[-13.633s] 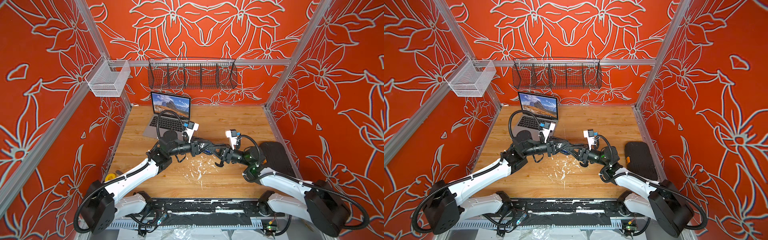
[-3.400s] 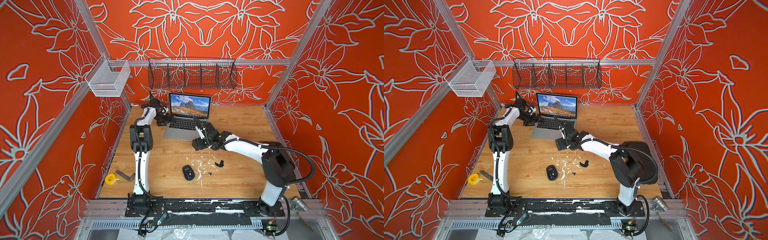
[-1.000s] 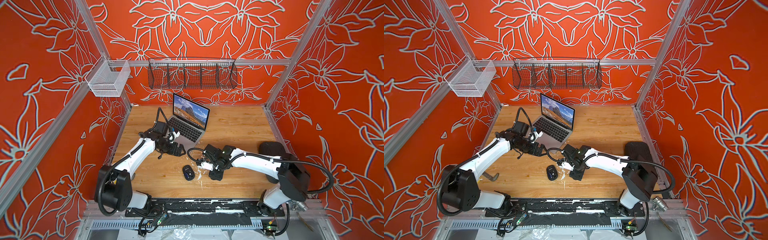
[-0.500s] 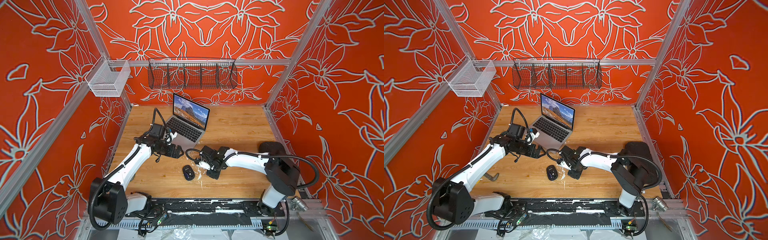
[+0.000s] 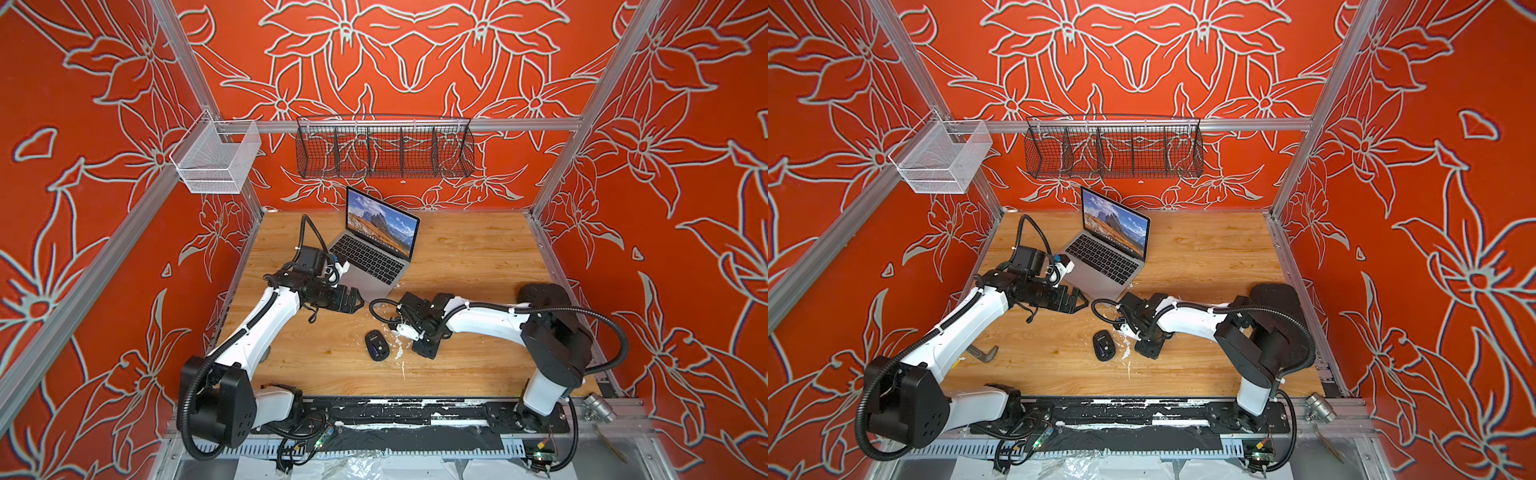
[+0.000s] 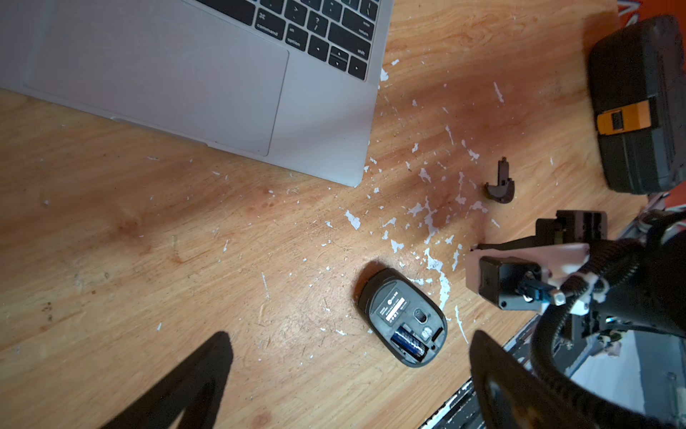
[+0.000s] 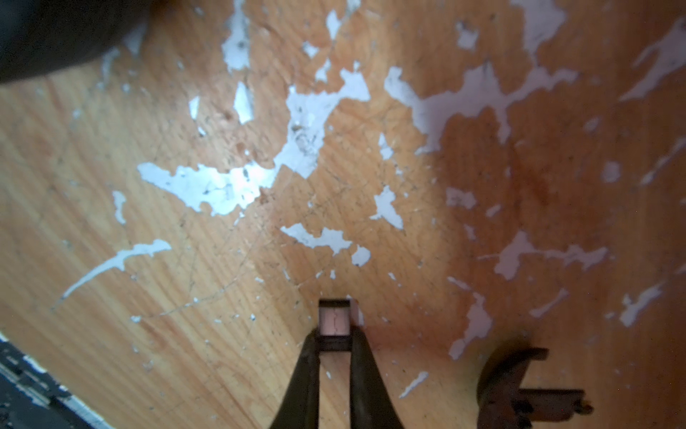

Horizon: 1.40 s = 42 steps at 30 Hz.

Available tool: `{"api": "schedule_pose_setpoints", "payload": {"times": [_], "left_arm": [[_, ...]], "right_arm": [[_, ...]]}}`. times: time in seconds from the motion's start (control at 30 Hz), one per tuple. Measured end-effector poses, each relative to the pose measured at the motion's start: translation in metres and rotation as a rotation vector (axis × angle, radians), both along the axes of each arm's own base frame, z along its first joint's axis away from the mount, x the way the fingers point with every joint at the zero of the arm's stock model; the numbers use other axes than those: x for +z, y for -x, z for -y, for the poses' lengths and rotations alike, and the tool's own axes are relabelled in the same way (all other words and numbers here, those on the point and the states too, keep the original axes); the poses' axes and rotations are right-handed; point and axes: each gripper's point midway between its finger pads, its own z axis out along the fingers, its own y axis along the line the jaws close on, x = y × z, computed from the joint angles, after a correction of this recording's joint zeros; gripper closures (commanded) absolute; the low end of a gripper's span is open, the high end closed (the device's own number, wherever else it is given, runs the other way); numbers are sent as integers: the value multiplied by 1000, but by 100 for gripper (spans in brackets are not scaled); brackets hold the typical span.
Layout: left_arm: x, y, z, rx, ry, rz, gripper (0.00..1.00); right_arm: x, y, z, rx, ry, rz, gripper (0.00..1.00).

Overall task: Insert the wireless mouse receiver into the laptop
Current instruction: Pick up the USB plug at the center of the board, then insert the USB plug into the USB port.

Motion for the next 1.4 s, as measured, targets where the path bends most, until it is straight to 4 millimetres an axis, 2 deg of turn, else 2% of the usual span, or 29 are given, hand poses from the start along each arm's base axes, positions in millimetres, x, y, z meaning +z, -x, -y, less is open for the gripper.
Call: {"api": "schedule_pose_setpoints", "payload": {"times": [0.1,0.23,0.47,0.57,0.7,0.9,1.03,1.1,1.23,1.4], "left_arm": [[-4,-16,-16,67,11,-41,1],[-12,-57,-42,155,-9,-88,1],[-33,-136,-92,252,-84,-137,1],[-46,-159,-112,273,-121,-156,2],[-58,-177,-132,277,-173,-177,2],[-61,-208,-137,250,-174,-177,2],[-71,-227,-134,228,-151,-200,3],[-79,-231,-130,208,-125,-223,4],[-90,-226,-120,178,-69,-272,5],[-84,-225,-113,156,-10,-278,5]], "right_arm": [[0,-1,0,-4,-2,2,91],[4,-13,-5,-43,-37,27,91],[6,-64,-14,-136,-76,90,92],[2,-83,-13,-165,-72,98,92],[3,-110,-13,-192,-82,121,92],[4,-144,-11,-226,-87,151,92],[5,-167,-14,-248,-96,170,91],[6,-175,-16,-255,-101,177,92],[6,-193,-18,-269,-99,189,92],[6,-211,-17,-278,-88,197,92]]}}
